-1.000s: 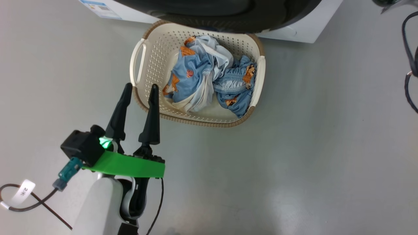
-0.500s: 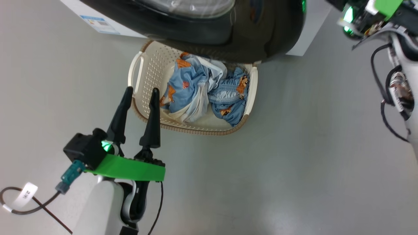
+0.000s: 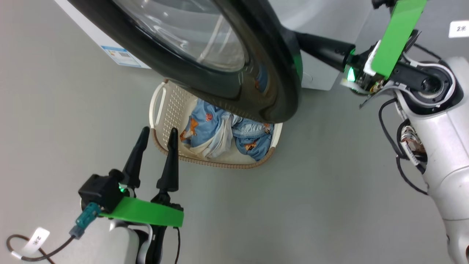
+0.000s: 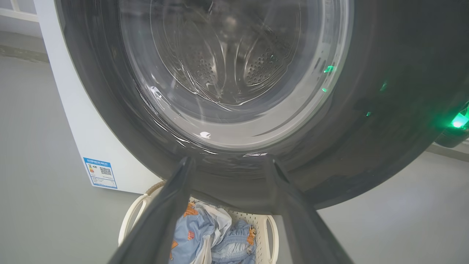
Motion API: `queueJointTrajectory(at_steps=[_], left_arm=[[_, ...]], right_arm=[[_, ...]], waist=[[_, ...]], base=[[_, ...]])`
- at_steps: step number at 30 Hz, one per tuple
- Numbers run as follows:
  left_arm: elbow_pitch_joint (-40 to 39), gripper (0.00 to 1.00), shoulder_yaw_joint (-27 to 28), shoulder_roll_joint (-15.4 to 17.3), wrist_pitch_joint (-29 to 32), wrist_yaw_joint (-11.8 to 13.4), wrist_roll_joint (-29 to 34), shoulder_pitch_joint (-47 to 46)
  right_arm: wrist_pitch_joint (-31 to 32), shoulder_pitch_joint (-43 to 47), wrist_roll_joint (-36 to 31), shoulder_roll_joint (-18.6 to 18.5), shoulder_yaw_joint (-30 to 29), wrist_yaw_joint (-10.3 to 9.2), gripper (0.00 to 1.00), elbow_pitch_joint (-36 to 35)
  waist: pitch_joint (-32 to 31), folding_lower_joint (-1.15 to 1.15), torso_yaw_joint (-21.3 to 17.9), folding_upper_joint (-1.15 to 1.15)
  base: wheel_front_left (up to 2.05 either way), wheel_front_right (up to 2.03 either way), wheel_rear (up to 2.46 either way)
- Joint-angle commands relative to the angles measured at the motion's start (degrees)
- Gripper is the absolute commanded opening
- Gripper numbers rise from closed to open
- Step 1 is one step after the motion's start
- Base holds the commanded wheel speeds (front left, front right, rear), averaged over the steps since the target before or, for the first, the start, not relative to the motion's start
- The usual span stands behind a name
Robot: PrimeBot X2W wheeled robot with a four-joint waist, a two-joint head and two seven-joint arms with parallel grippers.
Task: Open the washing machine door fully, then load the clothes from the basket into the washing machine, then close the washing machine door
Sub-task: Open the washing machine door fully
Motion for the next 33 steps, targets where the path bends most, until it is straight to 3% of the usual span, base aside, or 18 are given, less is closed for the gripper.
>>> queueJointTrajectory(at_steps=[1, 11, 33], left_arm=[[-0.74, 1.00, 2.14, 1.23, -0.36, 0.03, 0.82, 1.16], [-0.31, 1.00, 2.83, 1.23, -0.36, 0.03, 1.33, 4.84], [-0.54, 1.00, 3.82, 1.33, -0.36, 0.03, 1.77, 7.65]], right_arm=[[0.73, 1.57, 0.69, 1.70, 0.93, 0.32, 0.00, -2.11], [2.28, 7.33, 1.33, 3.51, 2.62, 0.32, 0.00, -3.28], [4.45, 12.69, 1.58, 6.81, 4.77, 0.32, 0.00, -5.28]], waist=[[-1.51, 0.00, 0.20, 0.00], [-6.20, 0.00, 1.03, 0.00], [-9.21, 0.00, 3.56, 0.00]], base=[[0.00, 0.00, 0.00], [0.00, 0.00, 0.00], [0.00, 0.00, 0.00]])
